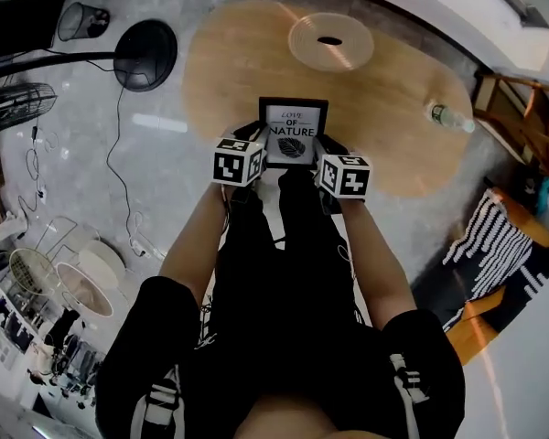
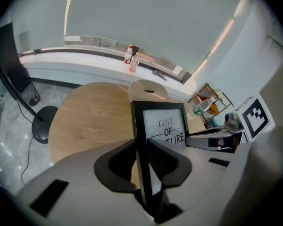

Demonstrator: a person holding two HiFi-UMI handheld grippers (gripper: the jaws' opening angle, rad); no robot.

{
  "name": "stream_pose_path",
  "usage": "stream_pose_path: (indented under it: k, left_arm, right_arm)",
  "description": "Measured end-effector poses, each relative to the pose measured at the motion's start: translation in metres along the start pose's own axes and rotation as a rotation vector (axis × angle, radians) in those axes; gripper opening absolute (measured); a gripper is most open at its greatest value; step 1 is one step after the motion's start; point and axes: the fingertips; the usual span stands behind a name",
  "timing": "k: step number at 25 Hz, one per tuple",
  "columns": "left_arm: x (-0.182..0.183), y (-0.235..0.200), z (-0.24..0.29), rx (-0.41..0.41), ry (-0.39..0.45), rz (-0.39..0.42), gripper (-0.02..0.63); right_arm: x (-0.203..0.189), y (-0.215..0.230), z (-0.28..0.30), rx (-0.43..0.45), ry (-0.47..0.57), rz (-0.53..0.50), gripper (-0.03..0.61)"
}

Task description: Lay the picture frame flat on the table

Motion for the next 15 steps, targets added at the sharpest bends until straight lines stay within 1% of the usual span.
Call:
stream_pose_path:
  k: [4, 8, 12, 15]
  left_arm:
    - [-0.024, -0.029, 0.059, -0.007, -0.081, -0.039, 0.091]
    - [-0.043, -0.048, 0.106, -0.016, -0.149, -0.066, 0.089]
    - [-0.055, -0.062, 0.137, -0.030, -0.184, -0.101, 0.089]
    - [-0.060, -0.070, 0.151, -0.035, -0.185, -0.179, 0.089]
  right_arm:
    - [-0.022, 0.026, 0.060, 0.015, -0.089, 0.061, 0.091]
    - [-0.043, 0.051, 0.103, -0.003, -0.155, 0.117, 0.091]
    - [-0.049, 0.069, 0.129, -0.043, -0.198, 0.128, 0.091]
    - [-0.050, 0.077, 0.145, -0.057, -0.218, 0.124, 0.091]
Point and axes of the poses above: the fingertips, and each gripper's own axes: z forward along the fingers, y to its right, x out of its top, and after that the axes turned 3 degrees about -x, right-handed
